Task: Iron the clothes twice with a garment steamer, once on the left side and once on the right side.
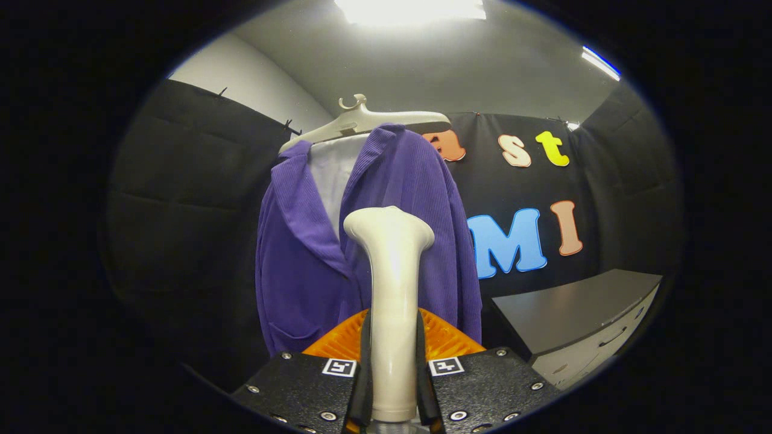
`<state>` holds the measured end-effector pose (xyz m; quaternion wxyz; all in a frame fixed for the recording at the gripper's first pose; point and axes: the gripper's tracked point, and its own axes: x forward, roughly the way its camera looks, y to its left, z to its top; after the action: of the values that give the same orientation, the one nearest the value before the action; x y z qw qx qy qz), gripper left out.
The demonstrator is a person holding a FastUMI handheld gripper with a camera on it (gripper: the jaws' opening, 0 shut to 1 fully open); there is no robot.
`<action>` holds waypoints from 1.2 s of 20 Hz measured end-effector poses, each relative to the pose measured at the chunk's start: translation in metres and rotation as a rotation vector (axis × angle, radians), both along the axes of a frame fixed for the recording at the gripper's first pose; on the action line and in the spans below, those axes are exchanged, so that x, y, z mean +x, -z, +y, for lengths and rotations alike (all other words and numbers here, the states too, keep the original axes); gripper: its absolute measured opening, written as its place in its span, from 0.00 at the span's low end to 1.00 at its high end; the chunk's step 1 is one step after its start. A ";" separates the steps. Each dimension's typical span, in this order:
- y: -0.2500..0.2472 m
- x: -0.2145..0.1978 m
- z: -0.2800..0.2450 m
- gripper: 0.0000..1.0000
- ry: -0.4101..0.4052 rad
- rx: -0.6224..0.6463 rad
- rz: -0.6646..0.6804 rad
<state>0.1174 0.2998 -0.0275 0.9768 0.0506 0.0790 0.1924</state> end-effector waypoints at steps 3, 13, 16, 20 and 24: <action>0.032 -0.011 -0.001 0.29 0.000 -0.029 0.041; 0.128 -0.055 -0.012 0.29 0.023 -0.078 0.156; 0.150 -0.073 -0.014 0.29 0.017 -0.101 0.179; 0.189 -0.098 -0.011 0.29 -0.016 -0.135 0.267; 0.178 -0.112 -0.018 0.29 -0.023 -0.131 0.233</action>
<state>0.0055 0.2819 -0.2053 0.9600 0.0077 0.2049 0.1907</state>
